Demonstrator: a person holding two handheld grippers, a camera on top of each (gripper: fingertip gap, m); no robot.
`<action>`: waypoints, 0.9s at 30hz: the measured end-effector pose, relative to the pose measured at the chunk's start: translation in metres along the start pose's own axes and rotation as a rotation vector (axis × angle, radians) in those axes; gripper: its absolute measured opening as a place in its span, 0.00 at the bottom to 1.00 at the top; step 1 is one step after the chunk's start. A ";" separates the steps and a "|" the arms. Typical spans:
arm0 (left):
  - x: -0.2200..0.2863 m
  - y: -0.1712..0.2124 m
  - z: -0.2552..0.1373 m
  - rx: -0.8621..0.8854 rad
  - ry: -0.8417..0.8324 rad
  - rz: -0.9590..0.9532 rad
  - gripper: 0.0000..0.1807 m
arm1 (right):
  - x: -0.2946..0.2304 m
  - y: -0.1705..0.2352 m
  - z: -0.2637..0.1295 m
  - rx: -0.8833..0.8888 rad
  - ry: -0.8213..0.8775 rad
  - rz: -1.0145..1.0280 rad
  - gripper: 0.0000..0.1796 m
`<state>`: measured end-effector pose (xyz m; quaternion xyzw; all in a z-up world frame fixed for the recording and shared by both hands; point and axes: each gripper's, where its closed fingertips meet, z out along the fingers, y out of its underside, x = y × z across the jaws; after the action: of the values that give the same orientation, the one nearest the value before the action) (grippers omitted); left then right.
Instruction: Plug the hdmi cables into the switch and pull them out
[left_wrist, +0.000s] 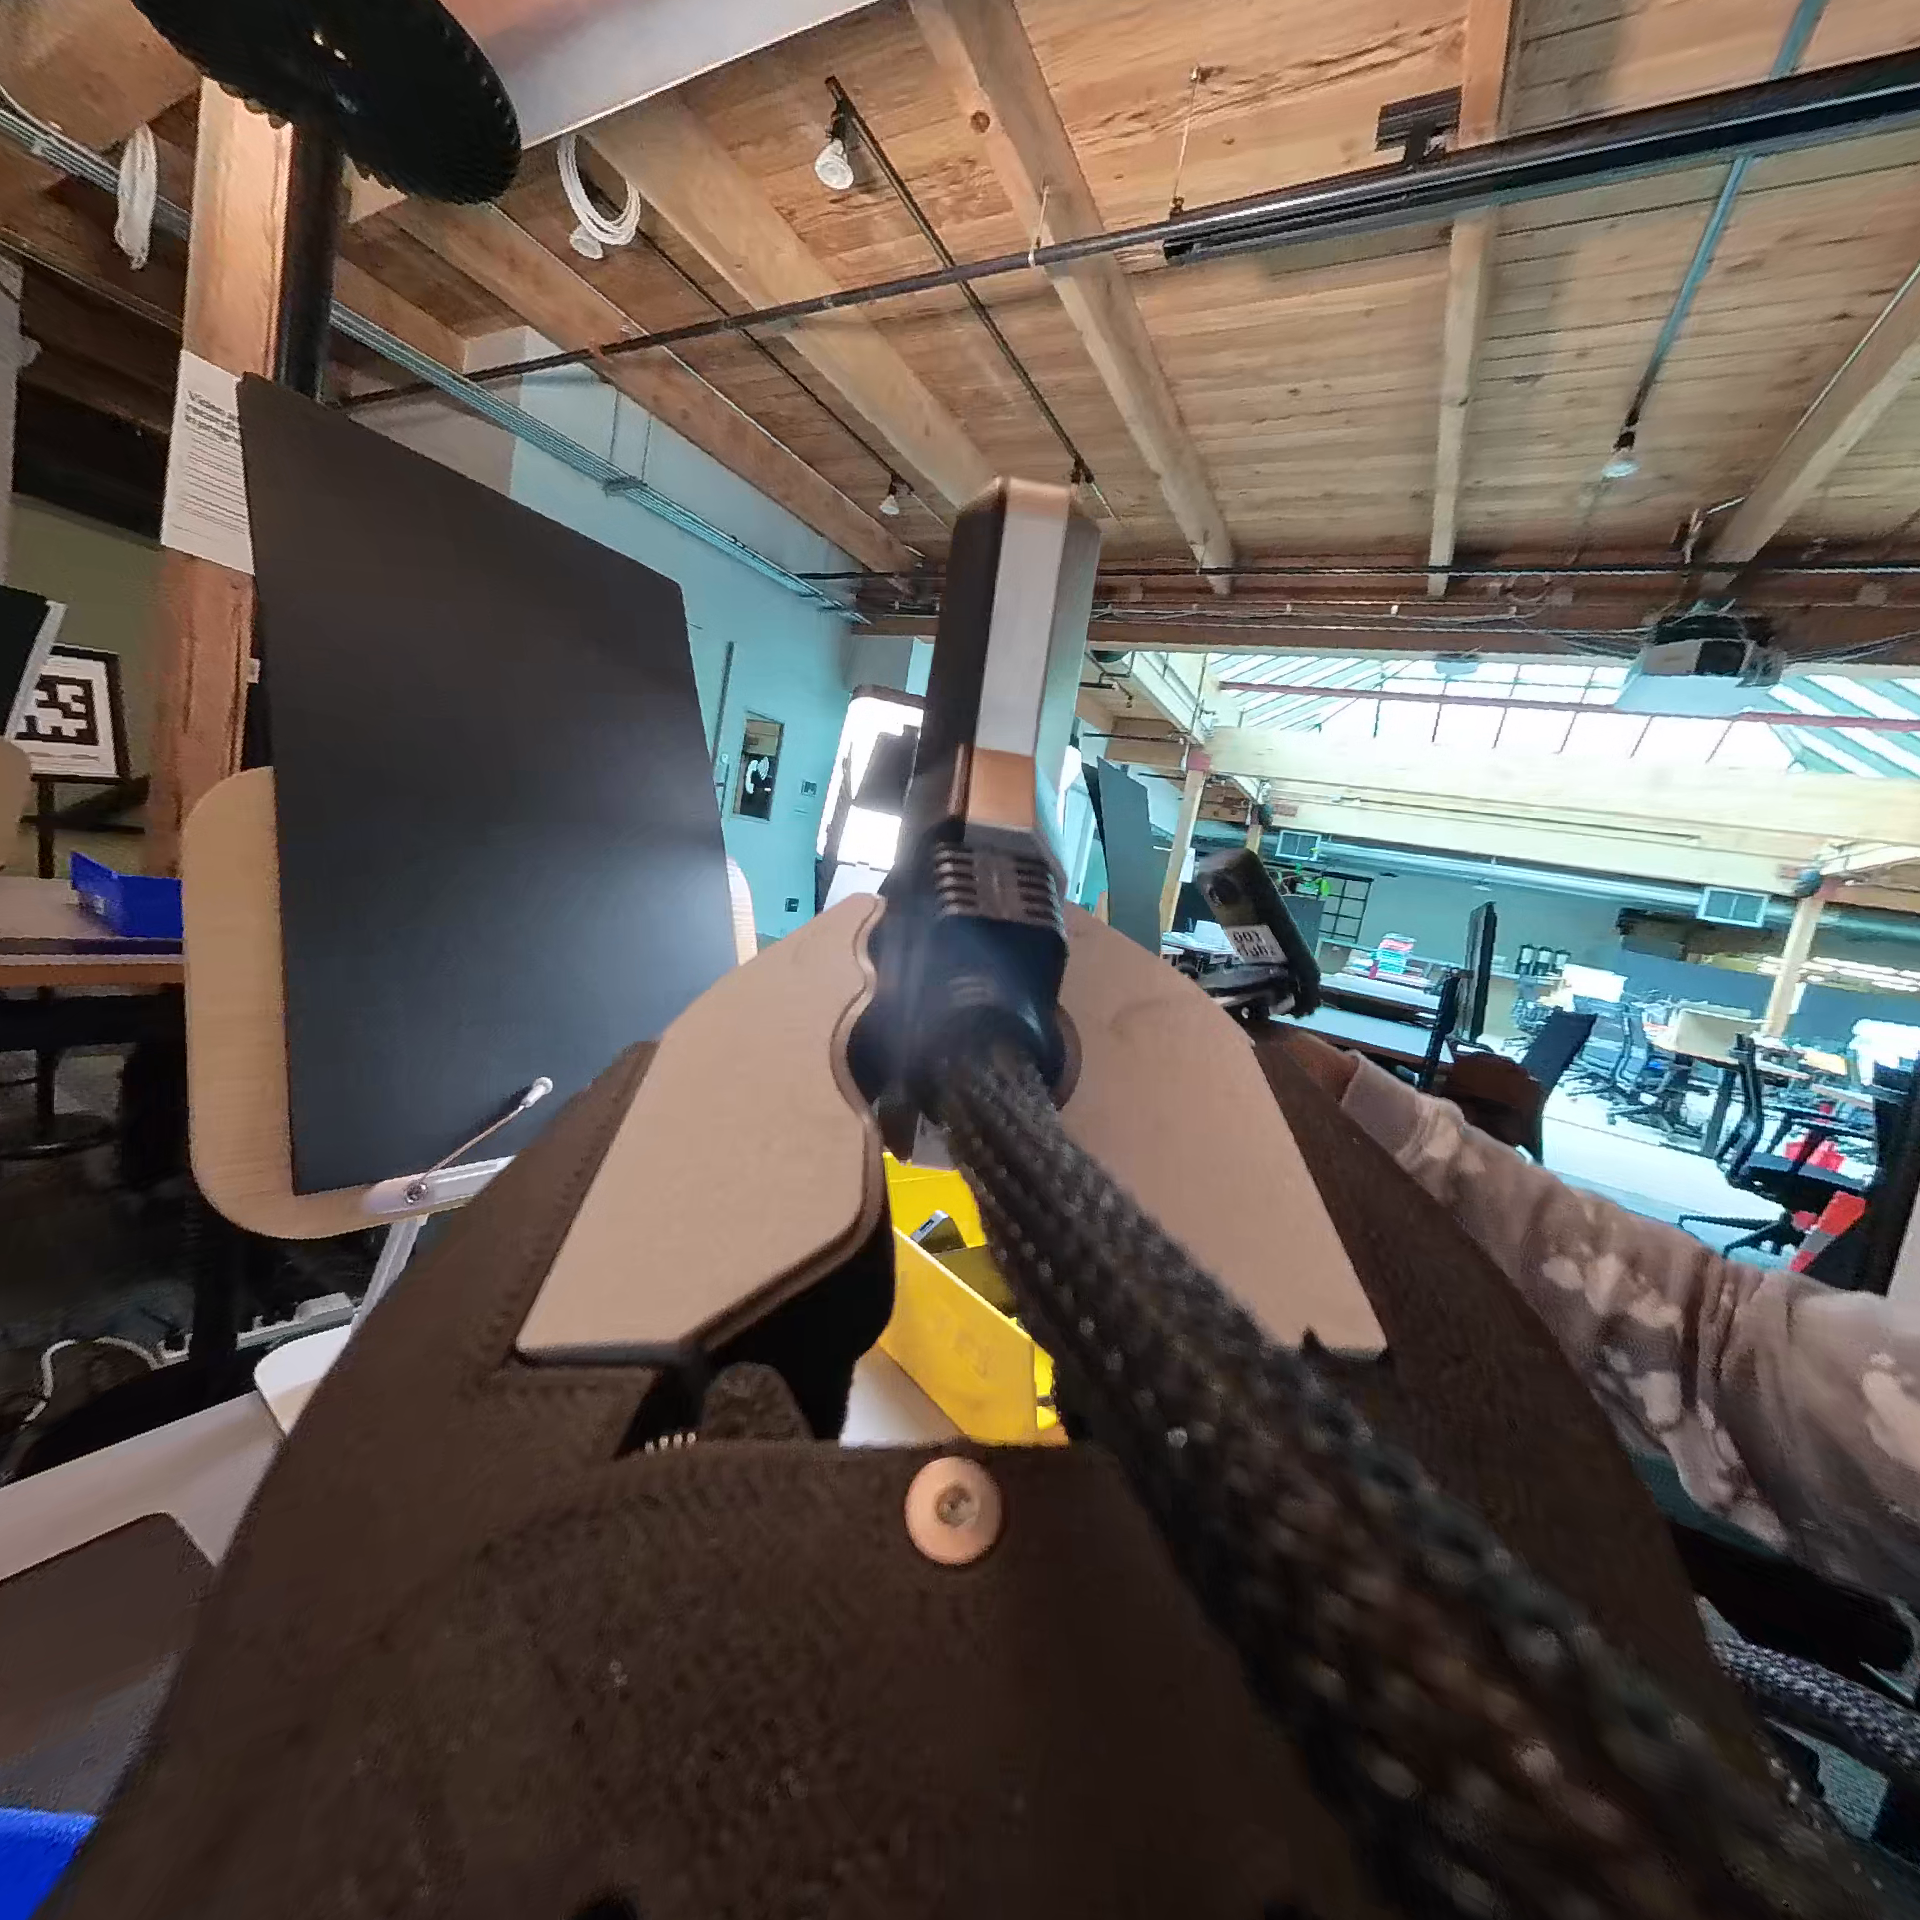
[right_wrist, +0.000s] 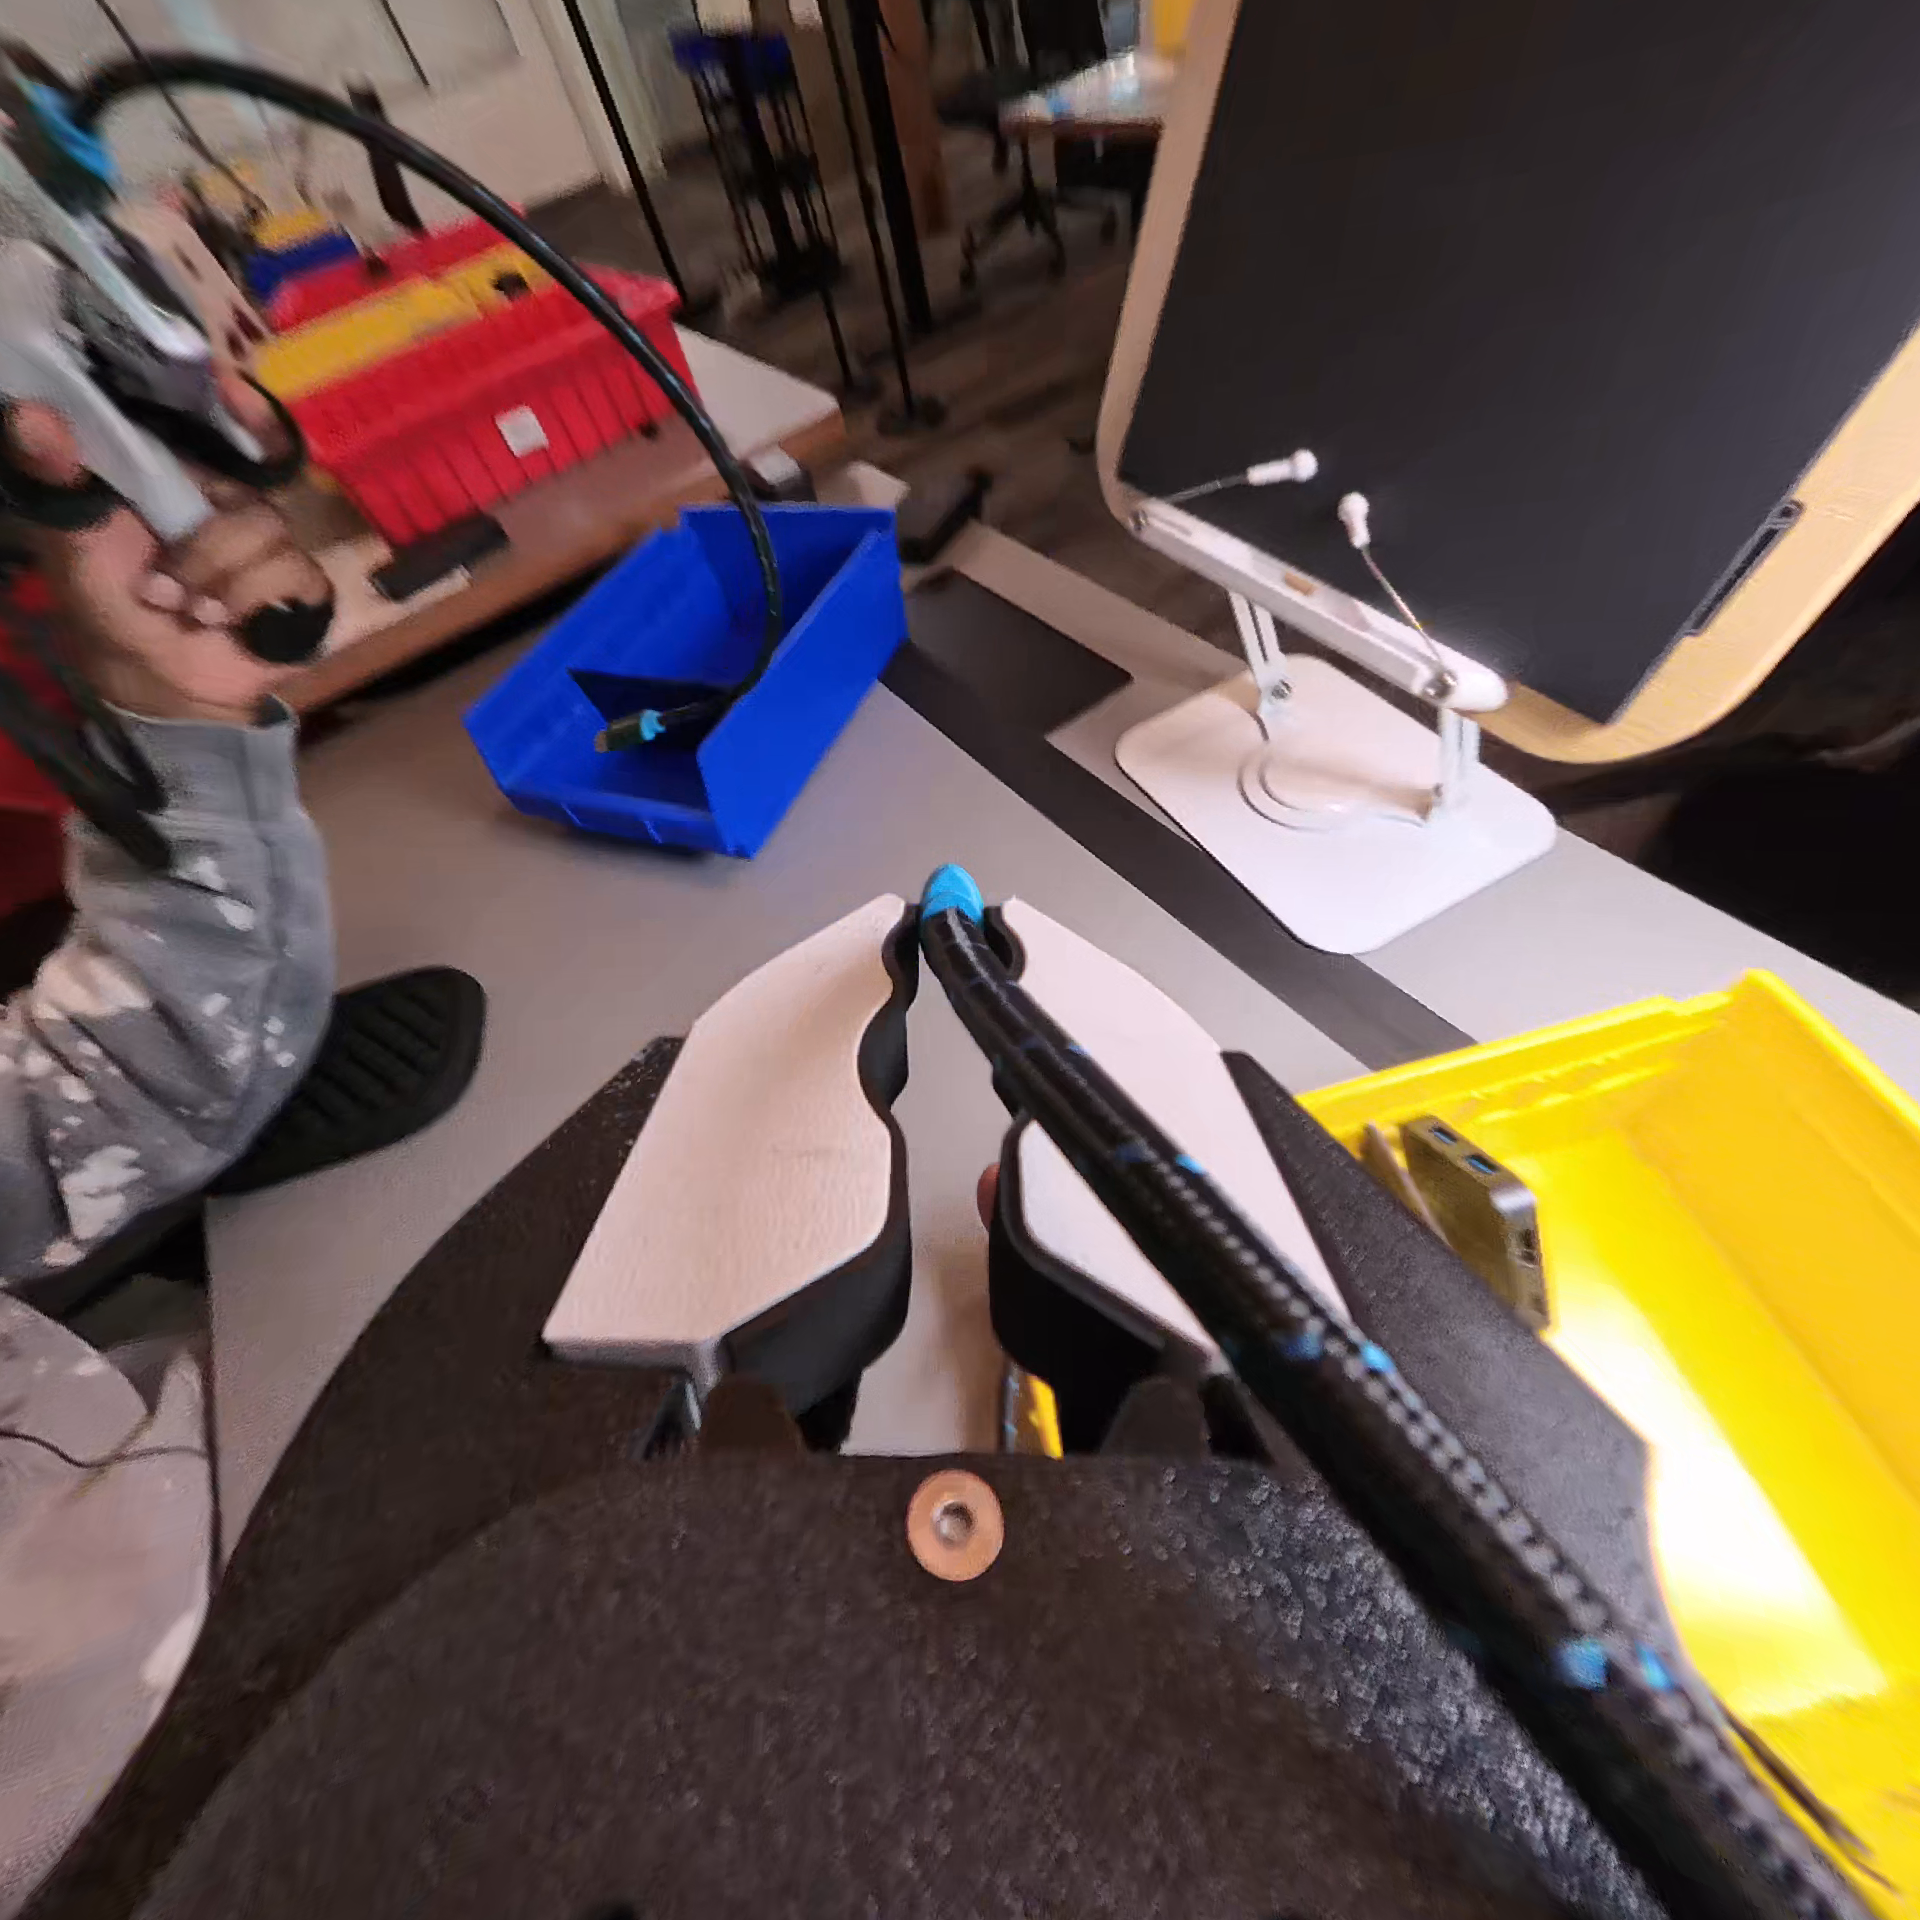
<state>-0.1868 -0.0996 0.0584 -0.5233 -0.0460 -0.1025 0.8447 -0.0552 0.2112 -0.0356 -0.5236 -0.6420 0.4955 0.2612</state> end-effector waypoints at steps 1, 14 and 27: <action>0.001 0.000 0.000 -0.003 -0.002 0.005 0.13 | 0.009 0.000 0.002 -0.046 0.020 -0.024 0.06; 0.005 -0.002 -0.001 -0.026 -0.025 0.047 0.13 | 0.073 0.170 0.044 -0.562 0.222 0.047 0.07; 0.004 0.023 0.013 -0.103 -0.010 0.012 0.13 | 0.022 0.125 -0.001 -0.665 0.111 -0.024 0.18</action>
<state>-0.1774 -0.0784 0.0453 -0.5668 -0.0419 -0.0972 0.8170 -0.0096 0.2271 -0.1525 -0.5987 -0.7594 0.2265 0.1162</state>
